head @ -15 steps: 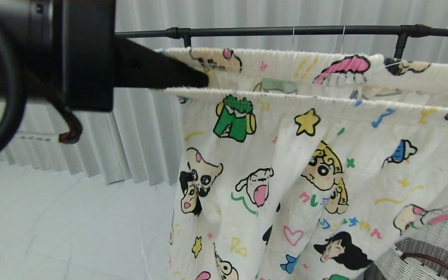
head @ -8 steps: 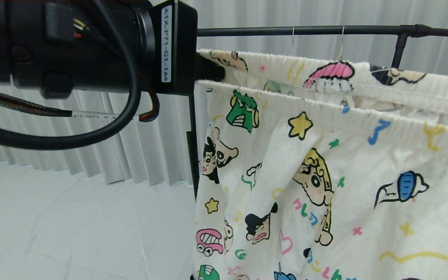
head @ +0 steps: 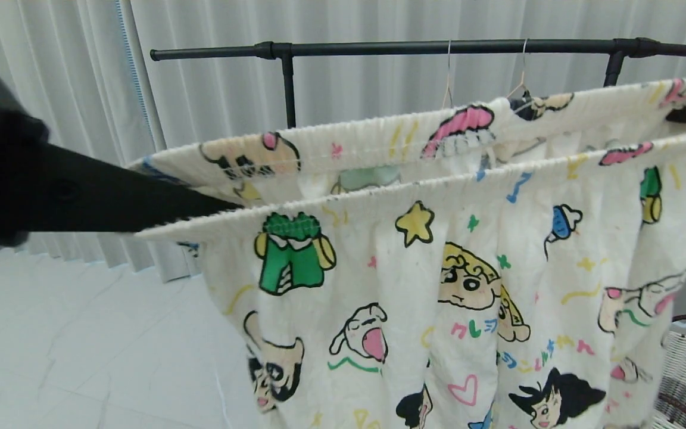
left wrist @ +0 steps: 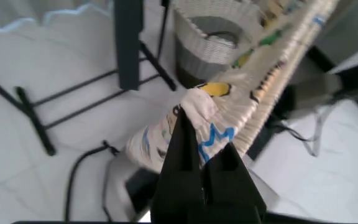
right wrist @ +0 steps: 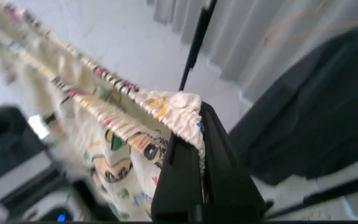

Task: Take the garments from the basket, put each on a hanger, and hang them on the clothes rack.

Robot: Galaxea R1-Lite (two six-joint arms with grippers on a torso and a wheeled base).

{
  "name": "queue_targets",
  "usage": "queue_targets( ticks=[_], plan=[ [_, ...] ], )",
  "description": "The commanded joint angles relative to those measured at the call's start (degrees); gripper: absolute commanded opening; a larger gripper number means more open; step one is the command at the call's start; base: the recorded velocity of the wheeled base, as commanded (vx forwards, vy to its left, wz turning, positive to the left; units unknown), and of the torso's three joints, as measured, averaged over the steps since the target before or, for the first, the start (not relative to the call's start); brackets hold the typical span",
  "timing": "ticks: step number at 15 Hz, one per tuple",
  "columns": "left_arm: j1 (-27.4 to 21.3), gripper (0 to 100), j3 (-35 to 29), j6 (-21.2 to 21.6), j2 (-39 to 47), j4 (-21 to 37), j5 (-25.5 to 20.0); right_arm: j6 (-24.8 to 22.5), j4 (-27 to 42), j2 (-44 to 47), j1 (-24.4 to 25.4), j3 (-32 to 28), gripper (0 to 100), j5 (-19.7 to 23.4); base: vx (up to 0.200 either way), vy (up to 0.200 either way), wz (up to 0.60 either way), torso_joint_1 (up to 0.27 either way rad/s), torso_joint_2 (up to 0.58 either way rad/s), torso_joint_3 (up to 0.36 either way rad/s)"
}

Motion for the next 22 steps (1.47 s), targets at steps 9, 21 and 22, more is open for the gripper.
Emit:
queue_targets(
  ticks=[9, 21, 22],
  plan=[
    [-12.3, 0, 4.7, -2.6, -10.0, 1.2, -3.8, -0.1, -13.4, 8.0, 5.8, 3.0, 0, 4.9, 0.0, 0.0, 0.0, 0.0, 0.0, 0.0],
    [-1.7, 0, -4.1, 12.8, 5.3, 0.9, 12.5, 0.4, 15.4, -0.1, 1.3, -3.1, 0, -2.4, 0.0, 0.0, 0.0, 0.0, 0.0, 0.0],
    [-1.7, 0, -3.6, 12.8, 4.9, 0.9, 12.5, 0.4, 15.3, -0.2, 1.3, -2.7, 0, -2.4, 0.0, 0.0, 0.0, 0.0, 0.0, 0.0]
  ],
)
